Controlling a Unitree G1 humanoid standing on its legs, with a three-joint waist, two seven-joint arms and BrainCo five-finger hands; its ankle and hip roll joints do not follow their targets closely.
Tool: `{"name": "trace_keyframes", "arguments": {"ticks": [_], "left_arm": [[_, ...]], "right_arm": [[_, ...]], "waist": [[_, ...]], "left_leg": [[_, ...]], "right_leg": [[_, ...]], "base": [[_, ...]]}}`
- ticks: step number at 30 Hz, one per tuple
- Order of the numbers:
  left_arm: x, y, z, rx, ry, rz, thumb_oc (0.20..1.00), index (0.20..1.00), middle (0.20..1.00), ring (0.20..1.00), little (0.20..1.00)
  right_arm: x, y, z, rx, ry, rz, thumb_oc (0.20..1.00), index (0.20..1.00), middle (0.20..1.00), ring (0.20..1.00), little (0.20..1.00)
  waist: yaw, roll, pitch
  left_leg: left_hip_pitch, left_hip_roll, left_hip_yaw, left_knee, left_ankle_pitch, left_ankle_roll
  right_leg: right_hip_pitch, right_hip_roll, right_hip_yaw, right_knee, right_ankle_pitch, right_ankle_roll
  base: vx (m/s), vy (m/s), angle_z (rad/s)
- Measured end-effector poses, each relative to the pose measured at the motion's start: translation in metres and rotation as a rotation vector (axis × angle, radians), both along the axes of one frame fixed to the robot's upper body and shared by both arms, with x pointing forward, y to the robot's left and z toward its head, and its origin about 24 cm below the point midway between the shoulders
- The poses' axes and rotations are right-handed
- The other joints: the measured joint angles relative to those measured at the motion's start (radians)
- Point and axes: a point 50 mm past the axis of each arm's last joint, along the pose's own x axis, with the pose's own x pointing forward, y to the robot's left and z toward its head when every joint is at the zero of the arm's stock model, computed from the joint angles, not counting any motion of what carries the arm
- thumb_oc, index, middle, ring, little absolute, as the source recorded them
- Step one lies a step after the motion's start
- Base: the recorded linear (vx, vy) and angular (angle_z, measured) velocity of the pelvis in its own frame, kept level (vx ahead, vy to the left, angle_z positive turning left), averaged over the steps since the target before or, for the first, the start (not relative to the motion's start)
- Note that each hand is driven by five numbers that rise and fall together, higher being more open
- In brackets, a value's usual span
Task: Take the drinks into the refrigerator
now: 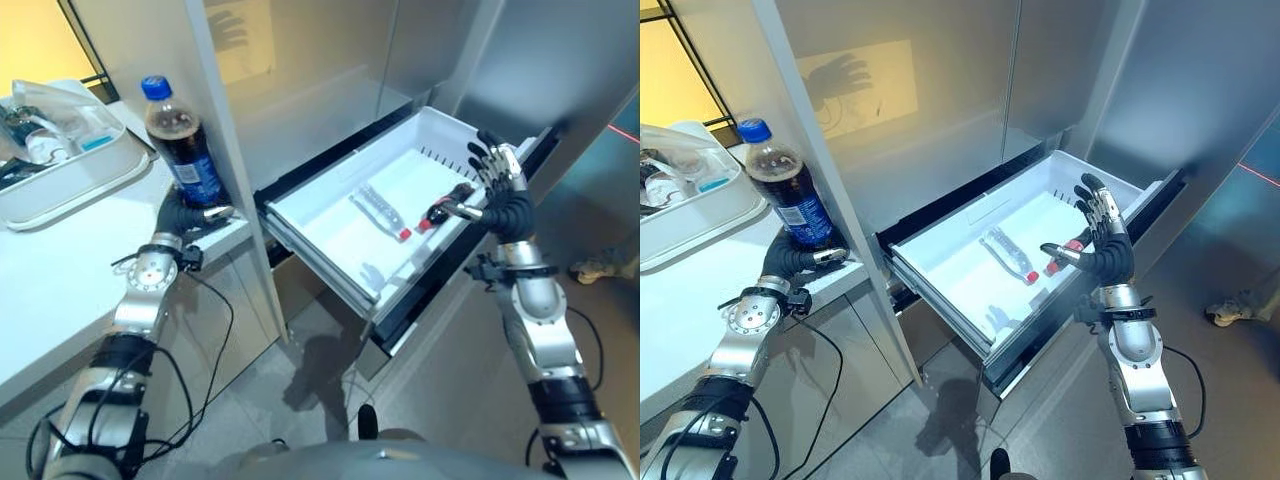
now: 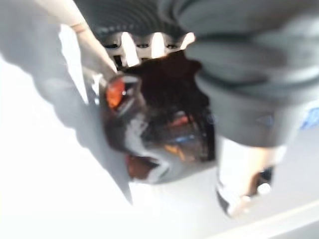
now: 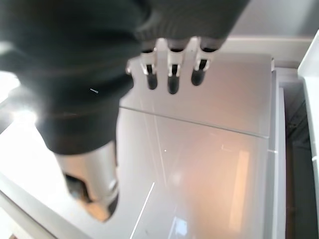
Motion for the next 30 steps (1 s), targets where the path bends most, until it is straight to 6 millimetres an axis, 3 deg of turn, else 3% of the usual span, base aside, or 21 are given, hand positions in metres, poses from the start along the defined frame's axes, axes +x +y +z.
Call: {"name": "trace_keyframes", "arguments": {"ticks": [4, 5, 6, 7, 8, 30], "left_arm": [[0.0, 0.0, -0.001, 0.0, 0.007, 0.0, 1.0, 1.0, 1.0, 1.0, 1.0], [0.0, 0.0, -0.001, 0.0, 0.008, 0.0, 0.84, 0.84, 0.84, 0.84, 0.84], [-0.001, 0.0, -0.002, 0.0, 0.011, -0.002, 0.564, 0.564, 0.564, 0.564, 0.564], [-0.001, 0.0, -0.002, -0.001, 0.012, -0.002, 0.467, 0.467, 0.467, 0.467, 0.467], [-0.001, 0.0, -0.003, -0.001, 0.013, -0.001, 0.2, 0.2, 0.2, 0.2, 0.2], [-0.007, 0.002, -0.01, -0.075, 0.007, 0.029, 0.2, 0.2, 0.2, 0.2, 0.2]], "right_arm": [[0.0, 0.0, 0.0, -0.002, 0.0, 0.003, 1.0, 1.0, 1.0, 1.0, 1.0], [0.0, 0.0, 0.0, -0.002, 0.001, 0.004, 1.0, 1.0, 1.0, 1.0, 1.0], [0.0, 0.0, 0.0, -0.003, 0.001, 0.004, 1.0, 1.0, 1.0, 1.0, 1.0], [0.0, 0.0, 0.0, -0.003, 0.002, 0.004, 1.0, 1.0, 1.0, 1.0, 1.0], [0.0, 0.0, 0.0, -0.003, 0.002, 0.005, 1.0, 1.0, 1.0, 1.0, 1.0], [-0.001, 0.001, -0.003, -0.015, 0.018, 0.024, 1.0, 1.0, 1.0, 1.0, 1.0]], "waist": [[0.0, 0.0, 0.0], [0.0, -0.001, 0.0], [0.0, 0.0, 0.0], [0.0, 0.0, -0.001], [0.001, 0.0, -0.002], [0.001, 0.0, -0.017]], "left_leg": [[0.007, 0.001, 0.0, 0.003, 0.0, 0.0], [0.008, 0.0, 0.0, 0.003, 0.0, 0.0], [0.01, 0.0, 0.0, 0.003, 0.0, 0.0], [0.011, 0.001, 0.0, 0.003, 0.0, 0.0], [0.012, 0.001, 0.0, 0.003, 0.0, 0.0], [0.014, 0.002, 0.0, 0.003, 0.0, 0.0]], "right_leg": [[0.007, 0.0, 0.0, 0.0, 0.0, 0.0], [0.008, 0.0, 0.0, 0.0, 0.0, 0.0], [0.009, 0.0, 0.0, 0.0, 0.0, 0.0], [0.01, 0.0, 0.0, 0.0, 0.0, 0.0], [0.01, 0.0, 0.0, 0.0, 0.0, 0.0], [0.012, 0.0, 0.0, 0.0, 0.001, -0.002]], "base": [[0.0, 0.0, 0.0], [0.0, 0.0, 0.0], [0.0, 0.0, 0.0], [0.0, 0.0, 0.0], [0.0, 0.0, 0.0], [0.0, 0.0, 0.0]]}}
